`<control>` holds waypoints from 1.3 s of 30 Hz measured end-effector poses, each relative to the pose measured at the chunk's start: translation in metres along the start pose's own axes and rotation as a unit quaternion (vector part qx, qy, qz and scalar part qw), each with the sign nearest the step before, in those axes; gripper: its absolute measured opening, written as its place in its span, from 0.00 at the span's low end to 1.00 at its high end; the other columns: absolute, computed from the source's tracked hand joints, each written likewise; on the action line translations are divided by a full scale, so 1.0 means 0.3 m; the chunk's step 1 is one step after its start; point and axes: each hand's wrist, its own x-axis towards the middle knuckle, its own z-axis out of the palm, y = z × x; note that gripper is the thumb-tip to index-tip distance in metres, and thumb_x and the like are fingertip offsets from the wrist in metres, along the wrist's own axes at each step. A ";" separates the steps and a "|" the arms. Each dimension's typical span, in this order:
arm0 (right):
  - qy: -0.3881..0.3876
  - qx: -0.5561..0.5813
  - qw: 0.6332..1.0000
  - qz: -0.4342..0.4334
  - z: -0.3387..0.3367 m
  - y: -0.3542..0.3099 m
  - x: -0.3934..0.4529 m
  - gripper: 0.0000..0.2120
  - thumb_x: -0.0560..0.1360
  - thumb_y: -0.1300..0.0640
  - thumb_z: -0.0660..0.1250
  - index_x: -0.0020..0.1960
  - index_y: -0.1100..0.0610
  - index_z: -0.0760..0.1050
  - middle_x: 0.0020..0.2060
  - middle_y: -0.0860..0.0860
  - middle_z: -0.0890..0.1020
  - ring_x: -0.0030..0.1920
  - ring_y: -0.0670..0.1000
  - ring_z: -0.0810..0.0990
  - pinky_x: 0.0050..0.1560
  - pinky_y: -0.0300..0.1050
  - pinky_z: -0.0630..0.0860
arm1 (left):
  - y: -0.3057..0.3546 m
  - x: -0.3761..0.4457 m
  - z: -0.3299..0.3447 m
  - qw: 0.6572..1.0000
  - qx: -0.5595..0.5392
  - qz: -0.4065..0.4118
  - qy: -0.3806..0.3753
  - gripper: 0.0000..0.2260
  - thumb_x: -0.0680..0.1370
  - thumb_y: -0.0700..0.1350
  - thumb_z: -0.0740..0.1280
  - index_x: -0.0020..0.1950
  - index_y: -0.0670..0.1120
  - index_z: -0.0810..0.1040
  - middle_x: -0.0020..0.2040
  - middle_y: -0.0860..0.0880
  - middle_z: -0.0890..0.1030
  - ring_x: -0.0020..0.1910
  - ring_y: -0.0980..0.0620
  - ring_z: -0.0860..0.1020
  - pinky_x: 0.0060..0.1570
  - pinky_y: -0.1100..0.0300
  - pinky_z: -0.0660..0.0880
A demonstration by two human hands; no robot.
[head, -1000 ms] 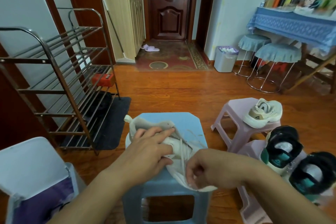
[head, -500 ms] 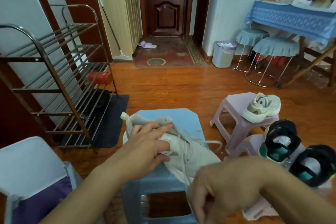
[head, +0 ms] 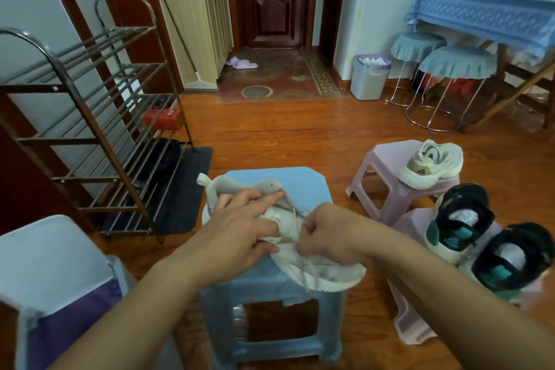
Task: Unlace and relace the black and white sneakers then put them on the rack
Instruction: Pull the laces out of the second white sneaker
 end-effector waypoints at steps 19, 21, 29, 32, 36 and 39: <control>-0.314 -0.126 0.929 -0.151 0.110 0.054 -0.020 0.11 0.82 0.44 0.62 0.49 0.44 0.81 0.44 0.37 0.81 0.45 0.38 0.80 0.50 0.38 0.75 | 0.001 0.005 0.004 1.000 -0.013 -0.004 0.000 0.07 0.78 0.59 0.69 0.47 0.57 0.81 0.81 0.57 0.59 0.75 0.51 0.57 0.62 0.54 0.54; -0.256 -0.184 0.938 -0.144 0.122 0.091 -0.010 0.13 0.81 0.39 0.60 0.48 0.43 0.81 0.44 0.38 0.81 0.46 0.40 0.80 0.52 0.43 0.78 | 0.003 0.005 0.001 1.000 -0.017 -0.004 -0.001 0.07 0.78 0.59 0.69 0.47 0.57 0.81 0.81 0.57 0.59 0.76 0.51 0.57 0.65 0.53 0.55; 0.214 -0.030 0.976 0.039 0.026 0.082 0.082 0.12 0.74 0.40 0.70 0.44 0.48 0.74 0.39 0.45 0.80 0.40 0.46 0.79 0.37 0.45 0.75 | 0.006 -0.015 -0.011 0.999 -0.043 0.001 -0.022 0.05 0.78 0.58 0.69 0.46 0.58 0.78 0.82 0.58 0.57 0.80 0.53 0.49 0.68 0.54 0.50; 0.251 -0.081 0.963 0.048 0.049 0.056 0.078 0.14 0.74 0.40 0.70 0.43 0.50 0.73 0.38 0.47 0.79 0.41 0.49 0.78 0.37 0.46 0.73 | 0.011 -0.019 -0.011 0.998 -0.053 -0.005 -0.024 0.06 0.79 0.58 0.68 0.44 0.60 0.75 0.82 0.59 0.55 0.81 0.56 0.41 0.72 0.53 0.46; 0.266 -0.162 0.947 0.073 0.093 0.024 0.078 0.16 0.77 0.41 0.67 0.41 0.52 0.72 0.37 0.49 0.77 0.41 0.53 0.80 0.38 0.47 0.75 | 0.016 -0.018 -0.004 0.998 -0.056 -0.003 -0.016 0.06 0.79 0.56 0.69 0.43 0.59 0.76 0.82 0.57 0.57 0.82 0.54 0.38 0.76 0.50 0.41; 0.264 -0.136 0.950 0.093 0.093 0.023 0.089 0.10 0.77 0.51 0.67 0.41 0.55 0.73 0.36 0.50 0.77 0.40 0.53 0.80 0.38 0.46 0.77 | 0.019 -0.019 0.000 0.999 -0.042 -0.005 -0.015 0.06 0.79 0.56 0.69 0.43 0.59 0.76 0.82 0.56 0.57 0.82 0.52 0.39 0.78 0.46 0.41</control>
